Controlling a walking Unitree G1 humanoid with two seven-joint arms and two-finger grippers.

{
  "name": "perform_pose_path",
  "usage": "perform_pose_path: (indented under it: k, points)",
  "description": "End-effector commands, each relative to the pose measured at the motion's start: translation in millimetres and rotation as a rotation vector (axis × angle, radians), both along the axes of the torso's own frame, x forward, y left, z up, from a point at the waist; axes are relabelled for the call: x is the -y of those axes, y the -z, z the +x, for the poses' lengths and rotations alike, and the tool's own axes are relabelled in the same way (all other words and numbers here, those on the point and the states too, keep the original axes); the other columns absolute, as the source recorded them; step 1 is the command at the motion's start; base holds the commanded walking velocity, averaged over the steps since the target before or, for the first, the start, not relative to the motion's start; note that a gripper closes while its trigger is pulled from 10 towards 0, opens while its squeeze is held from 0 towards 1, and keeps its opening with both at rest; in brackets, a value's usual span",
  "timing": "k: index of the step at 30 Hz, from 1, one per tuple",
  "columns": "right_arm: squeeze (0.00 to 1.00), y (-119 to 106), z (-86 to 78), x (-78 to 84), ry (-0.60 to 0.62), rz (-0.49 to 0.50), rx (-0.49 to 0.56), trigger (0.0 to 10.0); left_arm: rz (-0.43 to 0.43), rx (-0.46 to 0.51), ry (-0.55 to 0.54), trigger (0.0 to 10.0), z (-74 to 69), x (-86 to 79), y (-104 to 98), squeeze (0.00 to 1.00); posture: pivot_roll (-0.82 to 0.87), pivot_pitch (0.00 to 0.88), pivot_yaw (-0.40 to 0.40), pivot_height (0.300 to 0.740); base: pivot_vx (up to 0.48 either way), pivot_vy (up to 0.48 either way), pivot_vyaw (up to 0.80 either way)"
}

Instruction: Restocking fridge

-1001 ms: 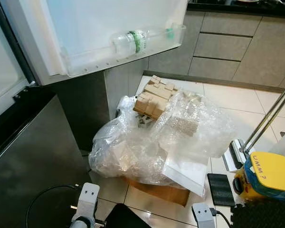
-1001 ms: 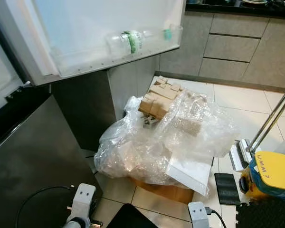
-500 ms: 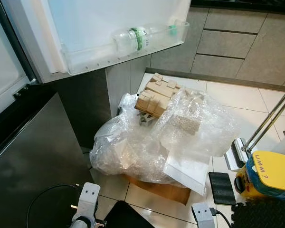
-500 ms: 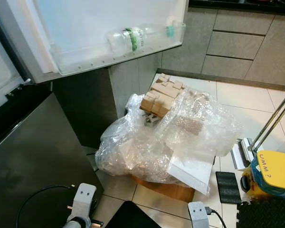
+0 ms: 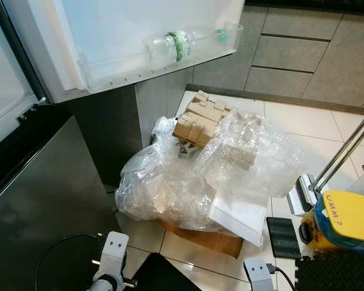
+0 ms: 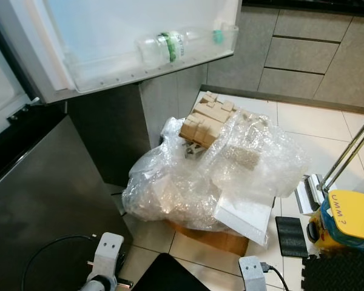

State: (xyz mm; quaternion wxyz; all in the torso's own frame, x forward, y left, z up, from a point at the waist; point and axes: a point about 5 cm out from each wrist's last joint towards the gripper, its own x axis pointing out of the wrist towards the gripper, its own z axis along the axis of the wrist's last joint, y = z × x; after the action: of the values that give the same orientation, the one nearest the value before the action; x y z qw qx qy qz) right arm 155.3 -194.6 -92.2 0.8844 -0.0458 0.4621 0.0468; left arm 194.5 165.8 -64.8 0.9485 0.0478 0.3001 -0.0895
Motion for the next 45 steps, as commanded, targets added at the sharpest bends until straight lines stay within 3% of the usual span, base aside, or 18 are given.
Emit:
perform_pose_path:
  k: [1, 25, 37, 45]
  points:
    - [0.0, 2.7, -5.7, -0.2, -0.003, -0.003, -0.029, 10.0, -0.018, -0.024, -0.01, 10.0, -5.0, 3.5, 3.7, 0.0, -0.13, 0.059, 0.008, 0.74, -0.285, 0.0, 0.0]
    - [0.0, 2.4, -5.2, -1.6, -0.011, 0.002, -0.019, 10.0, -0.02, -0.024, -0.01, 10.0, -8.9, 0.9, 4.7, 0.0, -0.12, 0.065, 0.008, 0.74, -0.273, 0.0, 0.0]
    - [0.0, 1.7, -3.5, -4.1, -0.036, 0.009, -0.012, 10.0, -0.007, -0.035, -0.015, 10.0, -9.1, 0.1, 5.5, 0.0, -0.12, 0.071, 0.01, 0.74, 0.0, 0.0, 0.0]
    - [0.0, -2.3, 6.9, -9.8, -0.077, 0.021, 0.021, 10.0, 0.0, -0.026, -0.042, 10.0, -12.0, -2.6, 6.1, 0.0, -0.08, 0.065, -0.031, 0.74, 0.0, 0.0, 0.0]
